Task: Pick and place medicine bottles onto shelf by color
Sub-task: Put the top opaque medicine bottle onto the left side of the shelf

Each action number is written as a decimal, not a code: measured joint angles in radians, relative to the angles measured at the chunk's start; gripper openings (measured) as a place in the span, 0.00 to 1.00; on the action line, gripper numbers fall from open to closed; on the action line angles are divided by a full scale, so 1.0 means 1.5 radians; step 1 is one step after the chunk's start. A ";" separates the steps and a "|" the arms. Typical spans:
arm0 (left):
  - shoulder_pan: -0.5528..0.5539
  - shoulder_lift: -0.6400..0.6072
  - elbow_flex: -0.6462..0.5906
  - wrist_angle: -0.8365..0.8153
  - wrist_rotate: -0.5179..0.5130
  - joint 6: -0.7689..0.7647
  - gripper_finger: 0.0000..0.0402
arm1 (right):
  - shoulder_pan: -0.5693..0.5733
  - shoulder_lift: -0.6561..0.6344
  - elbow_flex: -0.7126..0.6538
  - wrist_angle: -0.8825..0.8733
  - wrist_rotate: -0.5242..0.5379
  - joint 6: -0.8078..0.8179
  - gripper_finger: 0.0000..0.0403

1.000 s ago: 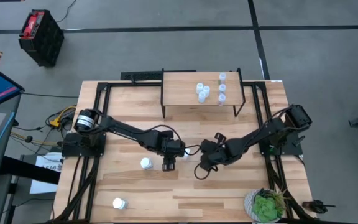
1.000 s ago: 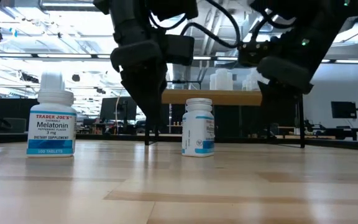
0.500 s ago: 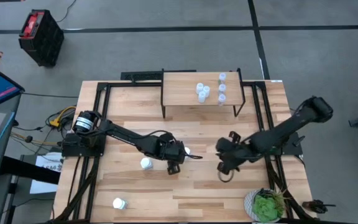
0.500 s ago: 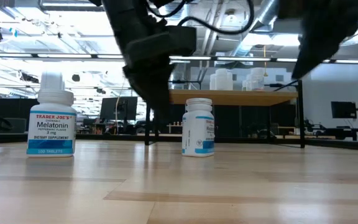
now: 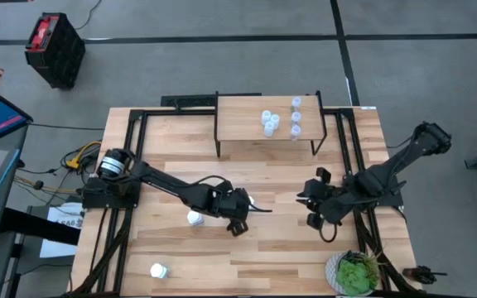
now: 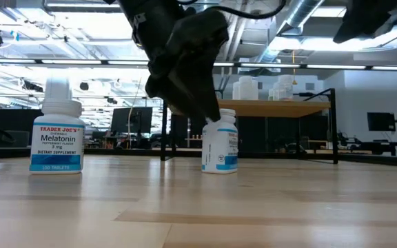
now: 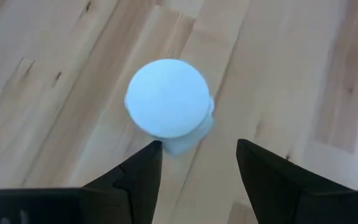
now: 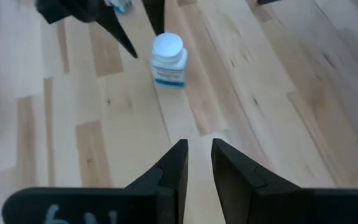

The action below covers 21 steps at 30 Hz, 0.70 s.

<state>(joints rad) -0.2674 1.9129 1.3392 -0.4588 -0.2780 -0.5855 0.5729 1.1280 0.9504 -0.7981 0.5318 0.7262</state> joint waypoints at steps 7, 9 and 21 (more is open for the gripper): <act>-0.011 0.014 0.000 -0.003 -0.069 -0.025 0.48 | -0.018 0.010 0.000 -0.011 0.001 -0.001 0.24; -0.011 0.014 0.000 0.003 -0.070 -0.033 0.48 | -0.023 0.009 0.000 -0.007 0.001 -0.001 0.24; -0.005 0.014 0.000 -0.059 -0.149 -0.020 0.48 | -0.035 0.036 0.000 -0.009 -0.007 -0.001 0.24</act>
<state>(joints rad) -0.2747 1.9331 1.3390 -0.5467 -0.5009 -0.6159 0.5198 1.1818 0.9508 -0.8109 0.5220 0.7254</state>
